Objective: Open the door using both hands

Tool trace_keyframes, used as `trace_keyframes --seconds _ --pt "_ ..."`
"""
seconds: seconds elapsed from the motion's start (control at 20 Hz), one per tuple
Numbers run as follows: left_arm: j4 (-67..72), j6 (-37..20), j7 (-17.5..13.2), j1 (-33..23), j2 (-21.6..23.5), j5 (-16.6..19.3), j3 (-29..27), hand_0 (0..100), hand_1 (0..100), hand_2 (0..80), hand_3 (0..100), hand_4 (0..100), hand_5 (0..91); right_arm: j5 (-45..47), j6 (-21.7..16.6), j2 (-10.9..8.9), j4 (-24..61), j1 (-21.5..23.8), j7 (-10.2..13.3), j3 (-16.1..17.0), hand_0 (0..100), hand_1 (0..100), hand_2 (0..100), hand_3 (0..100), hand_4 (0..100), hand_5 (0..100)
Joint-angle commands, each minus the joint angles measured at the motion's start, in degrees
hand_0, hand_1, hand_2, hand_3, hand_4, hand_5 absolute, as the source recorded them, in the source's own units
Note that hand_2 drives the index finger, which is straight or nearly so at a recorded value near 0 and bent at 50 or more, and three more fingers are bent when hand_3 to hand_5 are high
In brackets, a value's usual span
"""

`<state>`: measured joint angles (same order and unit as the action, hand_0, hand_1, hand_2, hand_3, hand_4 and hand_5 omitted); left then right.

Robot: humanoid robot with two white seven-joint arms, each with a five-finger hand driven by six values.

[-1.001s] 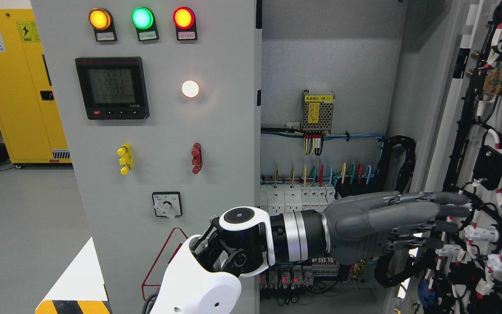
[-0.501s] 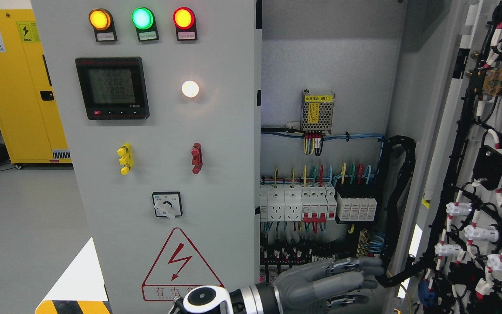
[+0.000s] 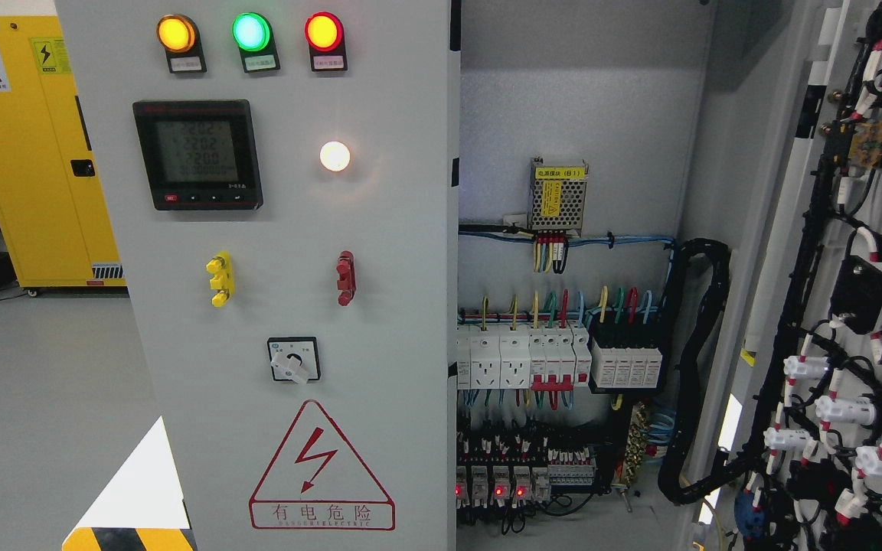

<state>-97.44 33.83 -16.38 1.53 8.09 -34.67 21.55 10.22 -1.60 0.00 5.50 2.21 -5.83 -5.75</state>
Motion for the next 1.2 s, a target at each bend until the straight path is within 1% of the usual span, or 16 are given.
trace_keyframes --seconds 0.0,0.2,0.35,0.45,0.55,0.7,0.8,0.95,1.0,1.1,1.15 --pt "9.43 -2.71 0.04 -12.34 5.27 1.01 -8.09 12 56 0.0 0 0 0.0 -0.03 0.02 0.53 -0.05 -0.01 0.03 -0.05 0 50 4 0 0 0" --pt "23.93 -4.30 0.04 -14.01 3.95 0.84 -11.17 12 56 0.0 0 0 0.0 -0.03 0.02 0.61 0.12 -0.01 0.03 -0.05 0 50 4 0 0 0" --pt "38.50 -11.22 0.04 -14.02 0.62 1.01 -14.15 12 56 0.0 0 0 0.0 -0.38 0.02 0.61 0.30 0.08 0.03 -0.05 0 50 4 0 0 0" --pt "49.66 -15.10 0.04 -12.44 -0.27 1.01 -16.62 12 56 0.0 0 0 0.0 -0.38 0.02 0.61 0.30 0.08 0.03 -0.05 0 50 4 0 0 0" --pt "64.67 -18.88 0.04 -7.10 -0.71 0.84 -18.29 12 56 0.0 0 0 0.0 -0.38 0.02 0.61 0.30 0.08 0.03 -0.05 0 50 4 0 0 0" --pt "82.98 -21.61 -0.40 -0.76 -1.67 1.10 -17.77 12 56 0.0 0 0 0.0 -0.38 0.02 0.61 0.30 0.08 0.03 -0.05 0 50 4 0 0 0" --pt "88.63 -22.84 -0.49 0.22 -2.03 1.19 -17.68 12 56 0.0 0 0 0.0 -0.38 0.02 0.70 0.30 0.08 0.03 -0.05 0 50 4 0 0 0" --pt "89.71 -25.12 -0.49 -0.65 -1.94 1.54 -17.25 12 56 0.0 0 0 0.0 -0.38 0.02 0.61 0.30 0.08 0.03 -0.05 0 50 4 0 0 0" --pt "89.79 -26.61 -0.49 -1.26 -1.94 3.19 -16.37 12 56 0.0 0 0 0.0 -0.47 0.02 0.61 0.30 0.08 0.03 -0.05 0 50 4 0 0 0" --pt "89.79 -30.47 -0.49 -2.41 -1.94 7.58 -15.05 12 56 0.0 0 0 0.0 -0.47 0.02 0.70 0.47 0.08 0.03 -0.05 0 50 4 0 0 0" --pt "89.88 -33.54 -0.49 -2.85 -1.85 10.56 -14.96 12 56 0.0 0 0 0.0 -0.47 -0.07 0.79 0.56 0.08 0.03 0.04 0 50 4 0 0 0"
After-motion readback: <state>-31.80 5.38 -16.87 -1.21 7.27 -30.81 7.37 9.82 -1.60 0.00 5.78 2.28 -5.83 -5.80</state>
